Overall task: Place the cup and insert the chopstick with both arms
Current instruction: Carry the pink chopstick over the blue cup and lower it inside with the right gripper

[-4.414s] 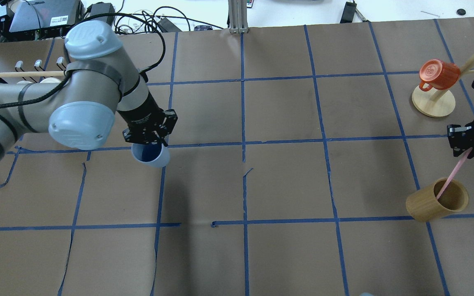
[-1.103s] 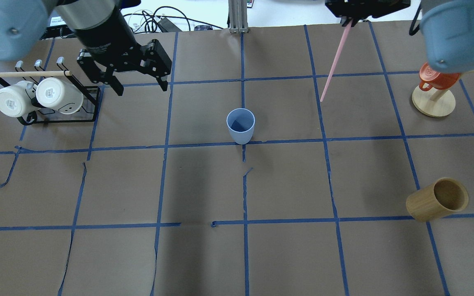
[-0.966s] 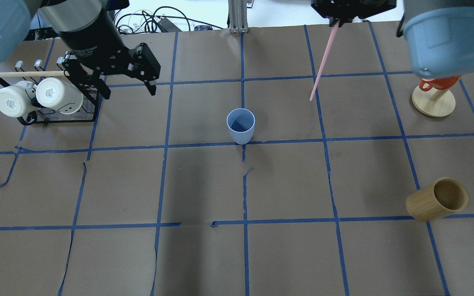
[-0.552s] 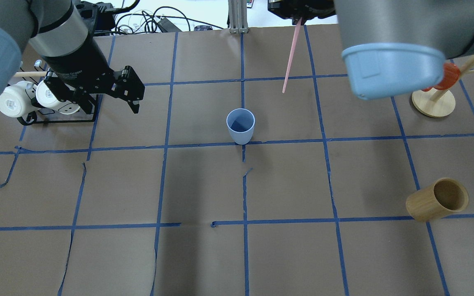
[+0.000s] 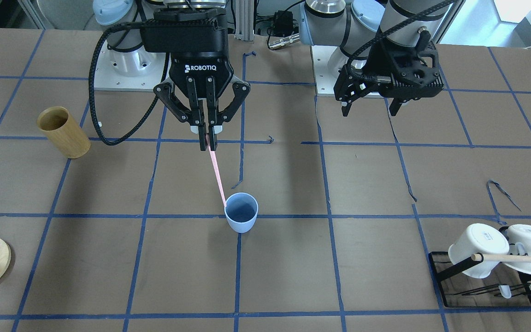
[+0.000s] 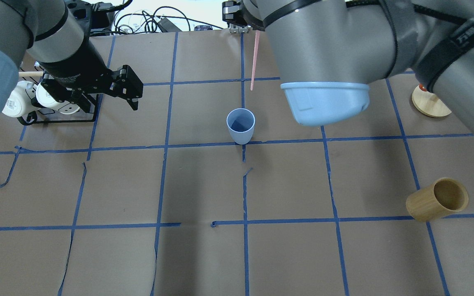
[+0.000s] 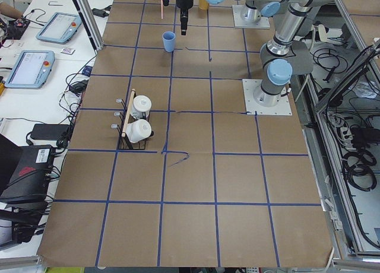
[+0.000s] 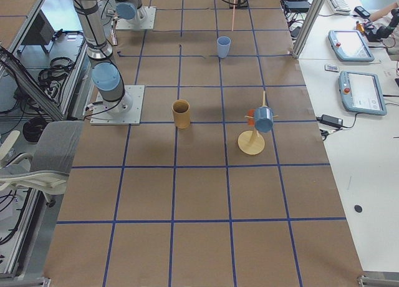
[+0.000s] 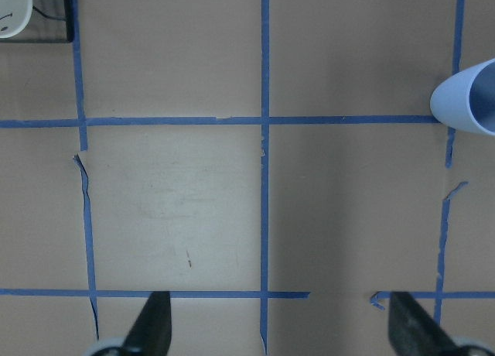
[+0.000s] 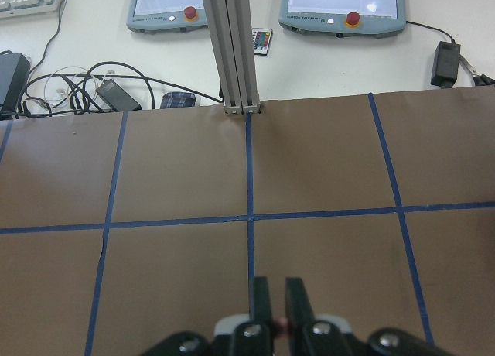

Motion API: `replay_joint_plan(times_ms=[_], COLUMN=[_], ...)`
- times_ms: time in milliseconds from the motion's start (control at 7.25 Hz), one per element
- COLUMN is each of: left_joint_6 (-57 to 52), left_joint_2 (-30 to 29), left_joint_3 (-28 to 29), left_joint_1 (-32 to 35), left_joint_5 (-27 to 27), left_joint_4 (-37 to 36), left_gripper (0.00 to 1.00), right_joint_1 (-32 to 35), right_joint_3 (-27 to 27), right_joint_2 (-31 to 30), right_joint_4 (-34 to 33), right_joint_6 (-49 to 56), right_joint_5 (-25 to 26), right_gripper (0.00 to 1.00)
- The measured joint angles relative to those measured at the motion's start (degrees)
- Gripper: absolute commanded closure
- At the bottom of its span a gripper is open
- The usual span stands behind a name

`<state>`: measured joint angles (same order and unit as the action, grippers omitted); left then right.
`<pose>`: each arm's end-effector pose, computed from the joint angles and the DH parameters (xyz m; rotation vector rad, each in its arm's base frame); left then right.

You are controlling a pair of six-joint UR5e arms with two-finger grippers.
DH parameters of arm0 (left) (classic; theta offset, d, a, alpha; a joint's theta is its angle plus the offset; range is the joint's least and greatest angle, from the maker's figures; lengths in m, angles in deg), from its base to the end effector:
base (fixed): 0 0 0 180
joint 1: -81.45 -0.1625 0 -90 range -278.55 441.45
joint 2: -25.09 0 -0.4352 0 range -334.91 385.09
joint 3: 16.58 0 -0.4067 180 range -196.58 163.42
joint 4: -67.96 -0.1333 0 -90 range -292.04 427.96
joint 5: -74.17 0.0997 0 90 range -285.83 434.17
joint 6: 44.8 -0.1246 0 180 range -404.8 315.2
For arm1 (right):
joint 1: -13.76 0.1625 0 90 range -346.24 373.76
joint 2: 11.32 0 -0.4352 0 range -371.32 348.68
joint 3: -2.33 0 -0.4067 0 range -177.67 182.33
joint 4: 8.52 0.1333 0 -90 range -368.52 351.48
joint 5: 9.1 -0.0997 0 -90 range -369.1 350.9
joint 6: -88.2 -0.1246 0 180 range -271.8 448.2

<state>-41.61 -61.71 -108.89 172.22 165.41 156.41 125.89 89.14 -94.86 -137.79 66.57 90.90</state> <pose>-0.1371 -0.4855 0.4831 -0.0666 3.1200 -0.0676 0.3324 -0.5209 0.5311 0.0699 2.9072 -0.9712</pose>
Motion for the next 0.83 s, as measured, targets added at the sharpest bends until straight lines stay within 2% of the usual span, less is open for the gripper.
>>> replay_joint_plan(times_ms=[828], left_joint_6=[0.6], left_joint_2=[0.4], left_joint_3=[-0.3], left_joint_1=[-0.1], left_joint_5=[-0.1], left_joint_4=[-0.1], left_gripper=[0.00], right_joint_1=[2.8], right_joint_3=[-0.2], right_joint_2=[-0.1], right_joint_4=[-0.1], right_joint_6=[-0.9], right_joint_5=[3.4], right_gripper=[1.00])
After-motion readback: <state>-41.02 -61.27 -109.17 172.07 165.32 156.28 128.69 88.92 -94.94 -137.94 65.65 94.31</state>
